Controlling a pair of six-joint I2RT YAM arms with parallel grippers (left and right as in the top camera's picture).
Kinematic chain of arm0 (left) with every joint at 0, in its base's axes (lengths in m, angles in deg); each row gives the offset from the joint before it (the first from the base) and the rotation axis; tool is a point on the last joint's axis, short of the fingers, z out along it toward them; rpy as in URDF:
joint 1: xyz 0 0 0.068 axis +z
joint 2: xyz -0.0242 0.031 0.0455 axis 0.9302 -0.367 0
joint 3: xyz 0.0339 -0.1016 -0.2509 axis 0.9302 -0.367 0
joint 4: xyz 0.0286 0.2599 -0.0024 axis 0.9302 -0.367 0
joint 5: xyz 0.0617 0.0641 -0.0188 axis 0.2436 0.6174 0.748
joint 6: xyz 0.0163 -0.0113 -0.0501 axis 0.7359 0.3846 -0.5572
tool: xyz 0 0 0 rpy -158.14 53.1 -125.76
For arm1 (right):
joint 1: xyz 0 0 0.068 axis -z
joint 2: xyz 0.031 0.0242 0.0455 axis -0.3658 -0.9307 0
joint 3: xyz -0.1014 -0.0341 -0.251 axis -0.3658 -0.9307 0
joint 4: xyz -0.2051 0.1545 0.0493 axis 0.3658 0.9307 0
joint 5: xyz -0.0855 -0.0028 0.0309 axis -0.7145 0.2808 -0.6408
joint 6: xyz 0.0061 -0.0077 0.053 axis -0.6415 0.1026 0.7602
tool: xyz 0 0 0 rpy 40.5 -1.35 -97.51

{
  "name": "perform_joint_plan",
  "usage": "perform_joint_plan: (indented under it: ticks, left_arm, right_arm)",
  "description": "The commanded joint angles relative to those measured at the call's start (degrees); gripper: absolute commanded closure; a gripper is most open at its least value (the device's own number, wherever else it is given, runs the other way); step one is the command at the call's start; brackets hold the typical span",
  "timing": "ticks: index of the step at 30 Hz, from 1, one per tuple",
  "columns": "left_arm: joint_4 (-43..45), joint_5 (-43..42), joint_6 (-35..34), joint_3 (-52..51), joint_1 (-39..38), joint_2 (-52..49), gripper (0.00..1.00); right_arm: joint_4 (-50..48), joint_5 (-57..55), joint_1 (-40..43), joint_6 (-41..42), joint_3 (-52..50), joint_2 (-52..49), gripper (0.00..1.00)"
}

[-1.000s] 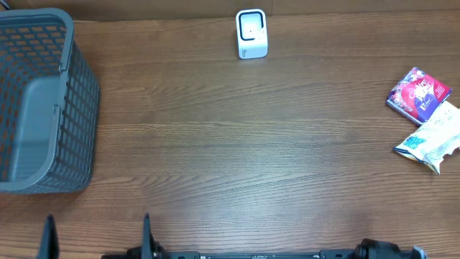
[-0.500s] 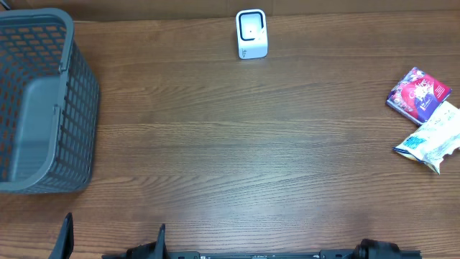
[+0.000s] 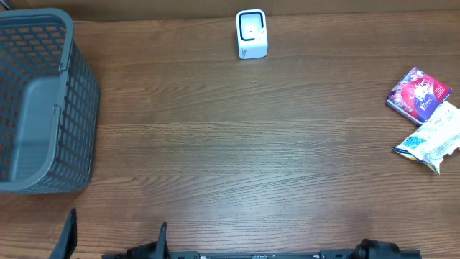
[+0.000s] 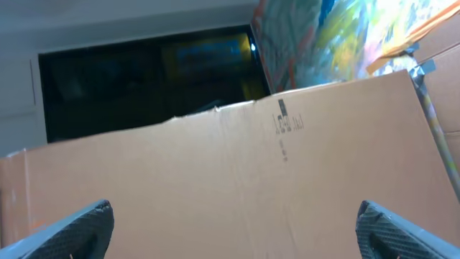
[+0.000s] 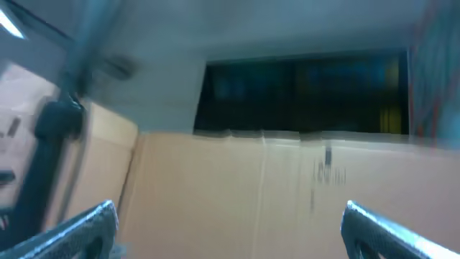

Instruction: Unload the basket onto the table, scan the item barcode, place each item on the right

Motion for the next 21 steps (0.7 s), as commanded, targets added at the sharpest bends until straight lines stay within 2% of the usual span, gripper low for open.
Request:
perform_joint_plan:
  ticks: [1, 5, 7, 11, 12, 13, 18, 21]
  left_arm:
    - [-3.5, -0.5, -1.0, -0.2, -0.1, 0.6, 0.0]
    - [-14.4, -0.4, -1.0, -0.2, -0.1, 0.6, 0.0]
    - [-22.0, -0.4, -1.0, -0.2, -0.1, 0.6, 0.0]
    - [-39.2, -0.4, -1.0, -0.2, -0.1, 0.6, 0.0]
    - [-48.2, -0.2, -1.0, -0.2, -0.1, 0.6, 0.0]
    - [-51.6, -0.2, -1.0, -0.2, -0.1, 0.6, 0.0]
    - [-77.7, 0.4, -0.9, -0.2, -0.1, 0.6, 0.0]
    - [-82.2, 8.3, -0.5, -0.2, -0.1, 0.6, 0.0]
  right_arm:
    - [-8.2, 0.8, -0.4, 0.2, -1.2, -0.2, 0.0]
    - [-17.9, -0.3, -0.1, 0.2, -5.3, -1.9, 0.0]
    - [-18.0, -1.8, 0.5, 0.2, -7.7, -2.3, 0.0]
    - [-11.6, -1.7, 0.8, 0.2, -13.6, -2.4, 0.0]
    - [-8.5, -1.7, 0.8, 0.2, -16.2, -2.4, 0.0]
    - [-7.6, -1.8, 0.8, 0.2, -17.4, -2.4, 0.0]
    - [-9.9, -1.5, 0.8, 0.2, -29.1, -2.4, 0.0]
    - [-13.6, -1.5, 0.8, 0.2, -36.3, -2.4, 0.0]
